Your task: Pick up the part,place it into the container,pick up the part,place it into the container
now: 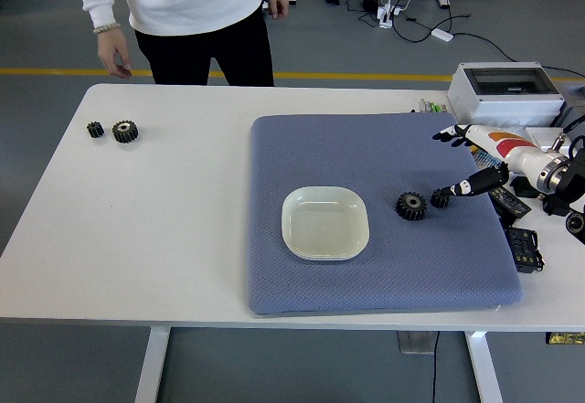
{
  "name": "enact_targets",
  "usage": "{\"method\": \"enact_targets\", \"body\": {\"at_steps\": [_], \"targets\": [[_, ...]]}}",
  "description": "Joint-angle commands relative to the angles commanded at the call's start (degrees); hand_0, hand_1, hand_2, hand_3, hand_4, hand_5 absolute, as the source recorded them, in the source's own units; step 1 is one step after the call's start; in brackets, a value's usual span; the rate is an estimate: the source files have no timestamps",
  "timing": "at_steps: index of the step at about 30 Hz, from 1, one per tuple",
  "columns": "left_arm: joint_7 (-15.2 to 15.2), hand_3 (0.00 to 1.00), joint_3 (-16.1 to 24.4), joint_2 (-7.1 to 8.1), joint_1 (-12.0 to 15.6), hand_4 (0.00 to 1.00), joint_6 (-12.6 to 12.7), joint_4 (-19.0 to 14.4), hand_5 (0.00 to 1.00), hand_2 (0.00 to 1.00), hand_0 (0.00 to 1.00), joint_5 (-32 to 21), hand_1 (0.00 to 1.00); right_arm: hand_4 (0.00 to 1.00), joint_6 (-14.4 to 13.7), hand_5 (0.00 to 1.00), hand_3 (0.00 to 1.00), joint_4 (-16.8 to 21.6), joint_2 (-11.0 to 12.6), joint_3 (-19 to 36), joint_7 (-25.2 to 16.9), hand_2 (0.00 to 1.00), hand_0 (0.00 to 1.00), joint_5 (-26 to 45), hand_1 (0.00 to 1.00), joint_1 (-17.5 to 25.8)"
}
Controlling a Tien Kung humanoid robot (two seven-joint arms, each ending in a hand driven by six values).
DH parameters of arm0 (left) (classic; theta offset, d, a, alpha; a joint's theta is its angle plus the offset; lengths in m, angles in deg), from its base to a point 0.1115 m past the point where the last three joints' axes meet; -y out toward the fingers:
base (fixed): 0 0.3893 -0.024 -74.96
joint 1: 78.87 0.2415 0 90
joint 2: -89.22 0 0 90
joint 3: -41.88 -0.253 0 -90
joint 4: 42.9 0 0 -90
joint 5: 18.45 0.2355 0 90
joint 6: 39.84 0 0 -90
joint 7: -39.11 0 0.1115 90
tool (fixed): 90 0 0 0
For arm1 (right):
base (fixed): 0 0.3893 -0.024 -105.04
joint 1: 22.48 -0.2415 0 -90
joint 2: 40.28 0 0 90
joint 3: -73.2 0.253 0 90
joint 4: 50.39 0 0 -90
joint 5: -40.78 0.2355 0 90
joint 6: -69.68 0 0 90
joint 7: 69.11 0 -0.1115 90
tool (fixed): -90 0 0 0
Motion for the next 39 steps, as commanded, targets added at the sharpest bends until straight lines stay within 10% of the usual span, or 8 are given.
{"method": "enact_targets", "body": {"at_steps": [18,39], "targets": [[0.2,0.619,1.6,-0.15,-1.4,0.763,-0.2,0.0,0.703,0.772,0.746,1.3,0.728,0.936,-5.2,0.121,0.652,-15.4,-7.2,-12.1,-1.4,0.728,0.478,-0.5,0.637,-3.4],[0.5,0.619,1.8,0.11,-1.8,0.764,-0.2,0.0,0.706,0.757,0.744,2.2,0.721,0.887,-6.0,0.1,0.601,-15.3,-8.7,-12.2,-1.6,0.706,0.416,2.3,0.581,-2.6]]}}
